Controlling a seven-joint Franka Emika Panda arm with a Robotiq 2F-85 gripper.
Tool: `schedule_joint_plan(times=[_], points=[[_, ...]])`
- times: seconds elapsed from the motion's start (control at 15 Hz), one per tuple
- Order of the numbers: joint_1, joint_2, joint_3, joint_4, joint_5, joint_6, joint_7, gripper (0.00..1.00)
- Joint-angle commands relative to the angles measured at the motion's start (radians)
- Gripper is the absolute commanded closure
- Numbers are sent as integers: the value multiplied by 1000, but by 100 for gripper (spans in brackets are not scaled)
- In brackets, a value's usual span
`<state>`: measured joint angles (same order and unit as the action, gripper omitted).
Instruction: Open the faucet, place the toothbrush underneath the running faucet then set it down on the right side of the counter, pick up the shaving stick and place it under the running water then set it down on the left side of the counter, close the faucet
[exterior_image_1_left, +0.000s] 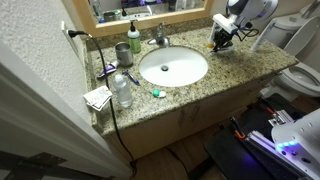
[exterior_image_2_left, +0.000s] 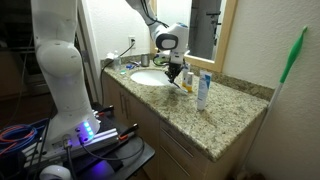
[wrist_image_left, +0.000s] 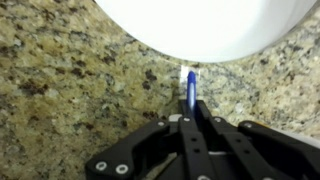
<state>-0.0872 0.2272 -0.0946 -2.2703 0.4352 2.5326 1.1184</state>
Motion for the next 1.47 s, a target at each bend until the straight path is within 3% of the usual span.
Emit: schedule_joint_plan(times=[0.0,0.4,0.47,0.53,0.6,0.67,0.73,0.93,1.27,1.33,1.4], points=[[-2,-170,28,-98,28,-116,-155,98],[58,-464,67,-203,7,-373,-298,98],[49,-338,66,-127,6,-317,-233,98],[54,-377,73,-138,7,-335,-229,90],[55,-389,75,-140,7,-334,-221,90],[53,-384,73,-139,7,-332,-221,98],[71,-272,94,-54,-9,-326,-203,98],[138,-180,159,60,-21,-376,-240,98],[236,55,235,357,-52,-467,-248,98],[233,-54,222,219,-30,-403,-235,90],[247,-12,229,271,-36,-418,-233,90]])
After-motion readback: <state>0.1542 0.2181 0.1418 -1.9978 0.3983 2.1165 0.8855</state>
